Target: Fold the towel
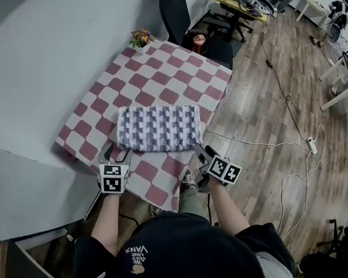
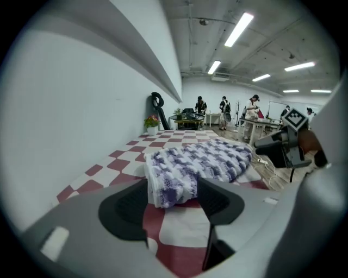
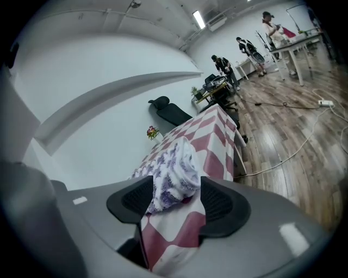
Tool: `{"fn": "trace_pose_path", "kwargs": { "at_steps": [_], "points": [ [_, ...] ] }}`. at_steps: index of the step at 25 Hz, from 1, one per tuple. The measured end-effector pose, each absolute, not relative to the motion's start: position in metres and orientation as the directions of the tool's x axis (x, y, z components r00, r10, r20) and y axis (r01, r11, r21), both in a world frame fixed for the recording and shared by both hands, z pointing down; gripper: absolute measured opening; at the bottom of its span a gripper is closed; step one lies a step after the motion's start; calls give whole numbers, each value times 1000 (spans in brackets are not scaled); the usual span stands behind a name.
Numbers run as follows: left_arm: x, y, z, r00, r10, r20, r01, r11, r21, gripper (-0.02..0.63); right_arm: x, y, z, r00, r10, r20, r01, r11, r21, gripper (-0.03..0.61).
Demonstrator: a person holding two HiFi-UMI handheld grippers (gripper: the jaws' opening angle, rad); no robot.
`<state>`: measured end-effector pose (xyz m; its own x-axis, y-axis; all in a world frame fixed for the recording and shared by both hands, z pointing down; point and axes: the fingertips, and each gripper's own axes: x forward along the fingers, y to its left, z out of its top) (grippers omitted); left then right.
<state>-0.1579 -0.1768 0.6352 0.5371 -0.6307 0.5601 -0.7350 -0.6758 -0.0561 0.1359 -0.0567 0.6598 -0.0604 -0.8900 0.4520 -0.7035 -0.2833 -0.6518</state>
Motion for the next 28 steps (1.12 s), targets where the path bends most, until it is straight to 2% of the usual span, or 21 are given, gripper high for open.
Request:
{"fn": "trace_pose_path", "kwargs": {
  "at_steps": [7, 12, 17, 19, 21, 26, 28],
  "points": [
    [-137, -174, 639, 572, -557, 602, -509, -816, -272, 264, 142, -73, 671, -46, -900, 434, -590, -326, -738, 270],
    [-136, -174, 665, 550, -462, 696, -452, -865, -217, 264, 145, -87, 684, -41, -875, 482, -559, -380, -737, 288],
    [-143, -175, 685, 524, -403, 750, -450, -879, -158, 264, 145, -90, 703, -49, -822, 567, -567, -445, -693, 287],
    [-144, -175, 690, 521, -395, 757, -454, -879, -146, 264, 146, -89, 712, -49, -804, 592, -549, -473, -689, 263],
    [-143, -175, 692, 522, -390, 758, -458, -878, -137, 264, 148, -88, 716, -34, -797, 602, -546, -490, -680, 211],
    [-140, -178, 690, 530, -388, 754, -471, -874, -119, 264, 151, -86, 703, 40, -792, 609, -625, -496, -603, 167],
    [-138, -177, 688, 537, -387, 750, -476, -873, -110, 264, 150, -92, 688, 72, -812, 579, -663, -472, -580, 97]
  ]
}}
